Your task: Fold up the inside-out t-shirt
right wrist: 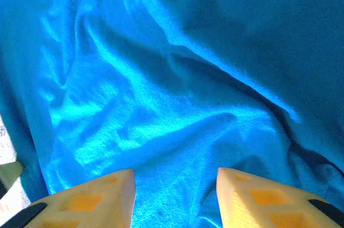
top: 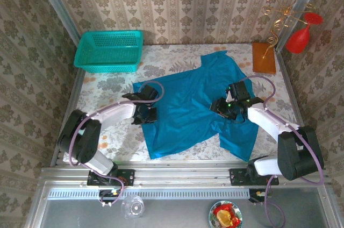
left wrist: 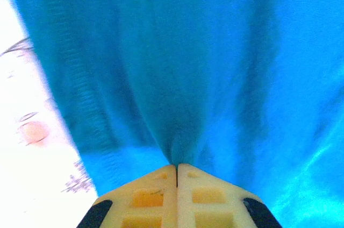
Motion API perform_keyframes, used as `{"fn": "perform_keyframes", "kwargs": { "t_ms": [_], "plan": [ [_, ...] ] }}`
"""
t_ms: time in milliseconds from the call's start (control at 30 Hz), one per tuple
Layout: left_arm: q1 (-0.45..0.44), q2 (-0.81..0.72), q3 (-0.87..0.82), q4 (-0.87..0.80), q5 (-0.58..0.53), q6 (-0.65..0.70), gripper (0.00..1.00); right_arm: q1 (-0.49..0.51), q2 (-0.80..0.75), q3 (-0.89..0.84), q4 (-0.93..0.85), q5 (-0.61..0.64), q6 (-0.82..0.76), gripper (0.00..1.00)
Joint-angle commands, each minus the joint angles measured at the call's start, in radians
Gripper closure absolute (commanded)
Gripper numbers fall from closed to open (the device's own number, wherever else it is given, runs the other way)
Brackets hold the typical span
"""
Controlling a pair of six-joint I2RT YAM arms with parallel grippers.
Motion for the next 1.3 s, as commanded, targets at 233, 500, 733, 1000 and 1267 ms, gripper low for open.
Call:
{"fn": "perform_keyframes", "kwargs": {
  "t_ms": [233, 500, 733, 1000, 1267],
  "plan": [
    [0.084, -0.090, -0.107, -0.070, -0.022, 0.024, 0.90, 0.004, -0.002, -0.009, -0.036, 0.016, -0.019, 0.56],
    [0.247, -0.114, 0.000, -0.072, 0.019, 0.123, 0.71, 0.004, -0.029, 0.003, -0.071, 0.028, -0.042, 0.56],
    [0.363, -0.024, 0.141, -0.035, 0.148, 0.195, 0.70, 0.004, -0.028, 0.004, -0.074, 0.029, -0.052, 0.56],
    [0.222, 0.130, 0.217, 0.051, 0.169, 0.114, 0.81, -0.012, -0.003, 0.026, -0.081, 0.036, -0.068, 0.55],
    [0.279, 0.288, 0.168, 0.113, 0.144, 0.148, 0.82, -0.078, -0.026, 0.050, -0.156, 0.087, -0.092, 0.53]
  ]
}}
